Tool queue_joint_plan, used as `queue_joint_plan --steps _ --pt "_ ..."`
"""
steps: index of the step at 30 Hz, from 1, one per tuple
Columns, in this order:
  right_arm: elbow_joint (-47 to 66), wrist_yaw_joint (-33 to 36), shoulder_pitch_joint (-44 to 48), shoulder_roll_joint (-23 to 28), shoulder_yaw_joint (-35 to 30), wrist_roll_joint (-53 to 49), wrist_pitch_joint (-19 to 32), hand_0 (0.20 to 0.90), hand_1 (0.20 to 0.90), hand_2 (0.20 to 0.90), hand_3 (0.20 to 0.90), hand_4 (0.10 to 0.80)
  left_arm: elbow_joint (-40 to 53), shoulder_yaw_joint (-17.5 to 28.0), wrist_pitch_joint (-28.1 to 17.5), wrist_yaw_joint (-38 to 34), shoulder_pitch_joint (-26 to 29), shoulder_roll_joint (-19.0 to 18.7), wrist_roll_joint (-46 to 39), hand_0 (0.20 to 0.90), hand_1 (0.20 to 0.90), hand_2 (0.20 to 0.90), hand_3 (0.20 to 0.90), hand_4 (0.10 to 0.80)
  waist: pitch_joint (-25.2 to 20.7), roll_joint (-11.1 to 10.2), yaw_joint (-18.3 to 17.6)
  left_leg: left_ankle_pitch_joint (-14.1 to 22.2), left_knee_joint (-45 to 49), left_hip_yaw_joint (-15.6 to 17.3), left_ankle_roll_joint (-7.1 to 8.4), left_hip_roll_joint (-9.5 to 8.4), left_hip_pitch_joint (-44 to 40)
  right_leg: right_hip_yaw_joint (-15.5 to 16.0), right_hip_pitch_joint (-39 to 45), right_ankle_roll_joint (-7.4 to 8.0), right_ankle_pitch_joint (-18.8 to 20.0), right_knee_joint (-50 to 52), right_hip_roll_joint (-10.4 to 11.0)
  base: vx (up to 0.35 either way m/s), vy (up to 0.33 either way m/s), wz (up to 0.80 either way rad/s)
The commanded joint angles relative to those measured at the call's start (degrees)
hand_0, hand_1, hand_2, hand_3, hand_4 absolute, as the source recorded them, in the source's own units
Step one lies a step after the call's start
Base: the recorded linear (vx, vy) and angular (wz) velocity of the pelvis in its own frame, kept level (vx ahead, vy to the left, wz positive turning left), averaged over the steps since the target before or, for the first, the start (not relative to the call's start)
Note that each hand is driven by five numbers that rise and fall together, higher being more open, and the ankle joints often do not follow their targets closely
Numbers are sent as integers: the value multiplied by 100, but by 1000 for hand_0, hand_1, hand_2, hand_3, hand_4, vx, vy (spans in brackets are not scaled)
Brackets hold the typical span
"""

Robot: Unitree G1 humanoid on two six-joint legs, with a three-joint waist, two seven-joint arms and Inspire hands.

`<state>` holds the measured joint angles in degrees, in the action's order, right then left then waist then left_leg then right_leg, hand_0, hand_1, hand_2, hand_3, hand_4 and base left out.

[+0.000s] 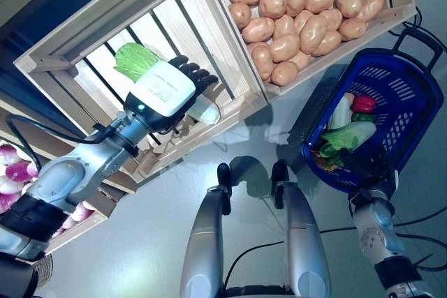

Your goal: Put vegetables into the basket

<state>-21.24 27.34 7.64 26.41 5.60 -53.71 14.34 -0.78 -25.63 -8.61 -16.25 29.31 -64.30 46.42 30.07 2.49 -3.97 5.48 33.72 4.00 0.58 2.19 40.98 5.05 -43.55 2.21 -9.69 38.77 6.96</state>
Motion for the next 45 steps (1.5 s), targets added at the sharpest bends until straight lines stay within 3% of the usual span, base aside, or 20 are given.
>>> queue_joint_plan --steps 1,2,10,13,15,26,29,33,38,45 --pt "330 -240 -25 329 -136 -435 553 900 900 900 900 800 -90 106 -97 -963 578 -339 44 900 900 900 900 800 -27 -177 29 11 110 341 -36 134 111 302 371 -80 478 -431 61 -27 28 -5" --pt "306 -237 31 379 -95 -380 595 900 900 900 900 800 -265 -150 -105 -1149 706 -319 21 900 900 900 900 800 -27 -196 20 -18 116 332 -20 157 140 284 347 -78 506 -437 49 -22 21 -5" --pt "547 -150 149 398 -2 -183 496 900 900 900 900 800 -518 -583 -153 -1355 919 -70 -8 900 900 900 900 800 -27 -226 -28 -103 -7 314 11 153 160 203 308 -49 570 -553 -27 -32 11 -6" --pt "587 -122 225 372 42 -194 456 900 900 900 900 800 -585 -727 -72 -1257 1053 8 -28 900 900 900 900 800 -27 -227 -36 -120 -47 319 13 160 171 199 273 -45 565 -552 -33 -29 7 -5" --pt "610 -305 254 273 83 -761 445 900 900 900 900 800 -677 -847 -64 -1161 1130 74 -116 900 900 900 900 800 -27 -237 -42 -146 -126 309 18 145 150 182 274 -33 575 -600 -62 -30 -5 -3" --pt "623 -430 344 252 57 -898 470 900 900 900 900 800 -917 -1077 165 -617 1176 269 -413 900 900 900 900 800 -27 -265 -56 -166 -197 323 12 155 171 183 258 -10 631 -723 -74 -8 -1 -2" --pt "551 -549 384 162 100 -1071 482 900 900 900 900 800 -1151 -1352 419 -211 1373 393 -463 900 900 900 900 800 -27 -274 -77 -167 -213 317 13 149 184 182 232 7 640 -719 -76 0 0 0" --pt "503 -418 550 111 206 -894 502 900 900 900 900 800 -1520 -1609 1281 1407 1498 623 -780 900 900 900 900 800 -27 -271 -91 -190 -270 349 -5 140 177 183 222 33 692 -788 -65 0 0 0" --pt "656 -260 486 41 131 -729 489 900 900 900 900 800 -1352 -1376 1627 1817 1233 781 -676 900 900 900 900 800 -27 -264 -57 -198 -319 341 -40 116 184 214 221 55 715 -823 -52 4 -4 -2" --pt "571 -416 461 24 25 -703 470 900 900 900 900 800 -1123 -1122 1615 1792 1274 689 -291 900 900 900 900 800 -27 -224 -18 -231 -399 295 -37 99 180 266 236 57 728 -880 -12 -1 -4 2"
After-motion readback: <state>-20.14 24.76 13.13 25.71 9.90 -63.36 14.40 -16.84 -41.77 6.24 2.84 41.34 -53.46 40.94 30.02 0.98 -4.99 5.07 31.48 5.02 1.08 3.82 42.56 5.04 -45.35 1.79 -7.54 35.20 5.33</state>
